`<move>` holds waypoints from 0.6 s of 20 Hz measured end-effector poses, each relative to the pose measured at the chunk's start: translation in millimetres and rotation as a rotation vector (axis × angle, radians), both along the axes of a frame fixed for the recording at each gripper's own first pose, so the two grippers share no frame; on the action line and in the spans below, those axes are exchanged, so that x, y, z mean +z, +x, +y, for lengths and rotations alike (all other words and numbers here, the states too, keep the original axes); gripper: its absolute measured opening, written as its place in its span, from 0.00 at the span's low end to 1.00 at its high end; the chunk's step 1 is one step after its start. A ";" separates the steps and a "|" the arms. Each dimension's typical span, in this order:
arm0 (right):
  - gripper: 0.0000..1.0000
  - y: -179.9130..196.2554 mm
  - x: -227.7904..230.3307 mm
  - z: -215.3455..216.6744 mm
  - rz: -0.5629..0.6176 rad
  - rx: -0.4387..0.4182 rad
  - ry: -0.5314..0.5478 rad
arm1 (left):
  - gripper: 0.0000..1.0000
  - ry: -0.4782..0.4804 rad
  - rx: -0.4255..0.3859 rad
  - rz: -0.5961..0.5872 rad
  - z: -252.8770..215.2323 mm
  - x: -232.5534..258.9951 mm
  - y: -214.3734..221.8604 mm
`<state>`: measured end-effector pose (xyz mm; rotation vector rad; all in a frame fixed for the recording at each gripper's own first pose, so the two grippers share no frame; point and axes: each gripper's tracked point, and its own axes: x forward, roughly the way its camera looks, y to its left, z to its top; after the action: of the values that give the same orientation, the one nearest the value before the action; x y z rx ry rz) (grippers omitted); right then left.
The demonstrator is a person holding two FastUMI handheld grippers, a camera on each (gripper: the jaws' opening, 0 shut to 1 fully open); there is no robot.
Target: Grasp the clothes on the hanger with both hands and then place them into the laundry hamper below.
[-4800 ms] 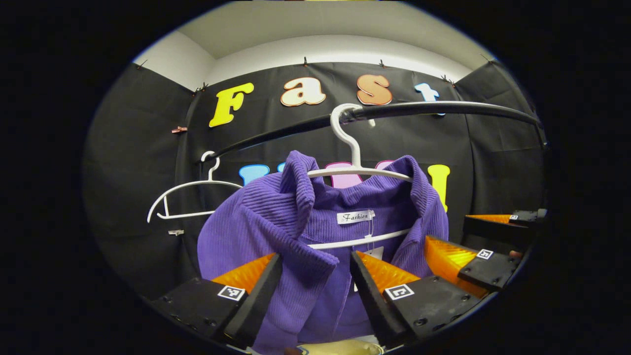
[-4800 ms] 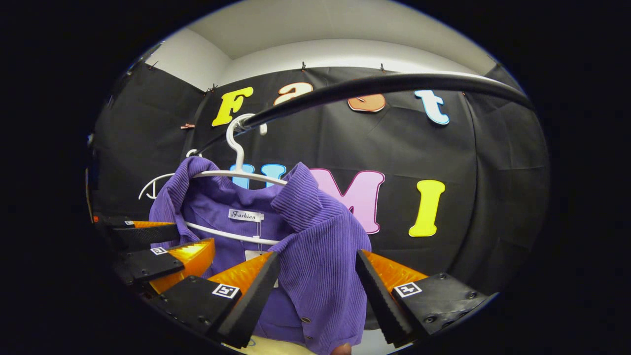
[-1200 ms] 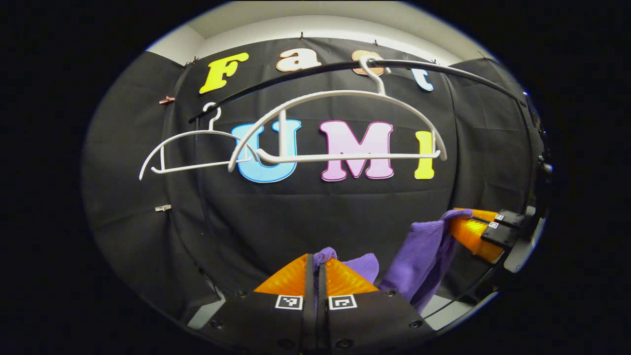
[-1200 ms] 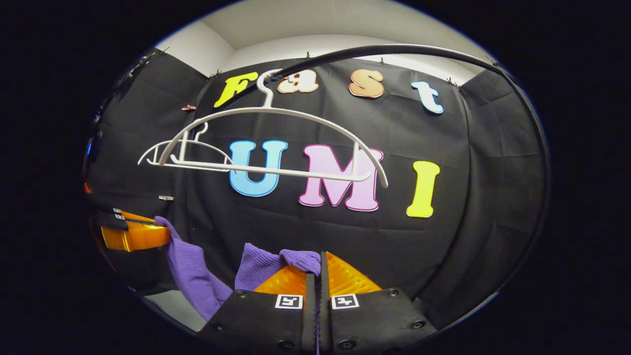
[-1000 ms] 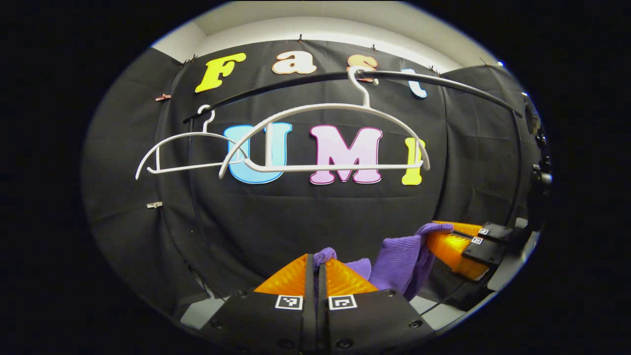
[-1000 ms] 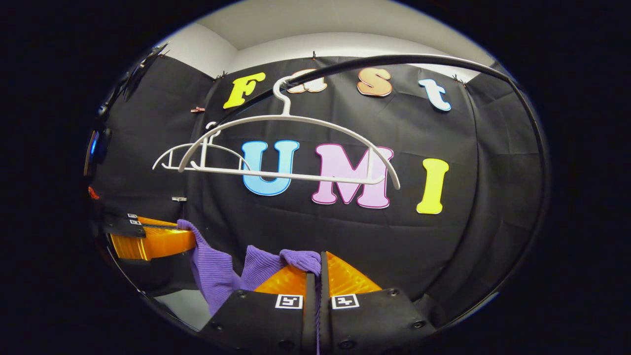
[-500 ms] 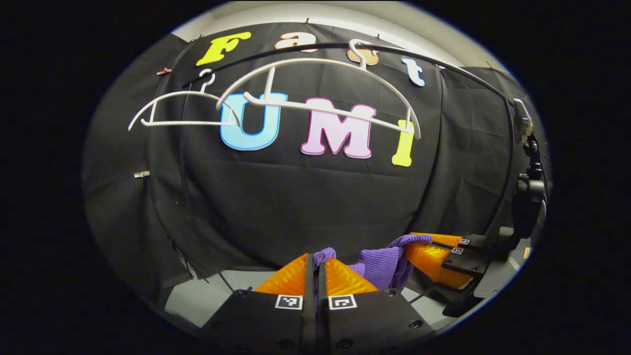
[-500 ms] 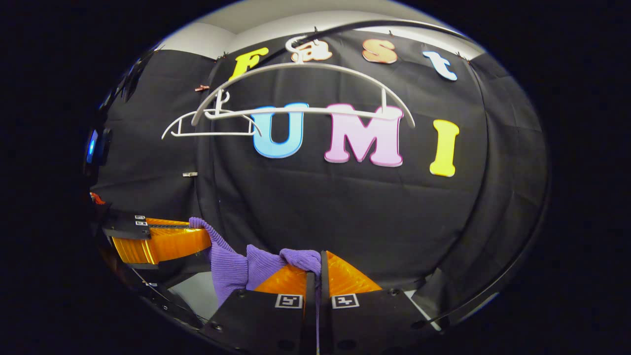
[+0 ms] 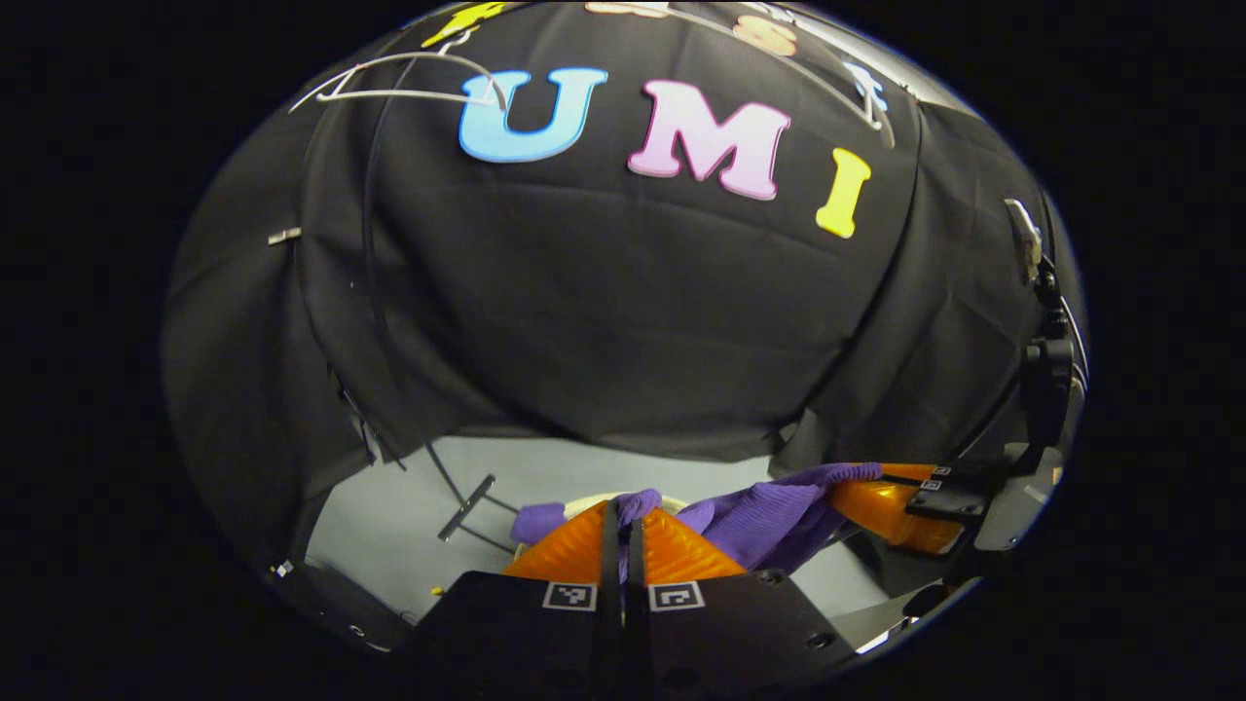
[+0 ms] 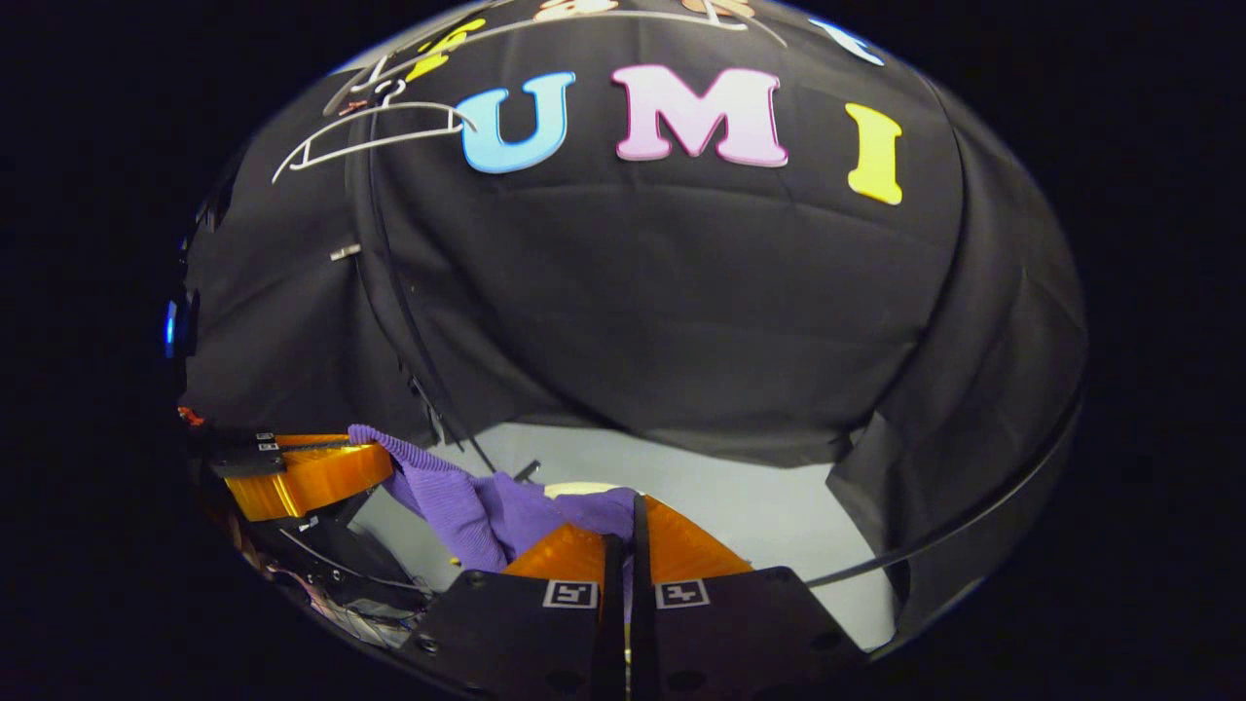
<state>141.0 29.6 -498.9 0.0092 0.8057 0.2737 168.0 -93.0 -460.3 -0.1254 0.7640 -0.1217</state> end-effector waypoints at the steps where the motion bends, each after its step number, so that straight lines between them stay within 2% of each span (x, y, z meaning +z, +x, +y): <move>1: 0.07 -10.5 -16.0 1.2 0.037 0.009 -0.009 | 0.05 0.004 -0.007 0.032 -2.5 -12.6 -2.5; 7: 0.07 -50.4 -90.5 5.0 0.236 0.102 -0.090 | 0.05 0.030 -0.068 0.250 -5.3 -94.1 -30.0; 12: 0.07 -71.8 -127.9 -6.4 0.331 0.120 -0.138 | 0.05 0.030 -0.033 0.371 -4.5 -127.8 -48.4</move>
<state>69.2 23.2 -626.9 -0.1271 1.1552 0.3344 119.6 -97.5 -588.1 -0.1077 1.1380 -0.1197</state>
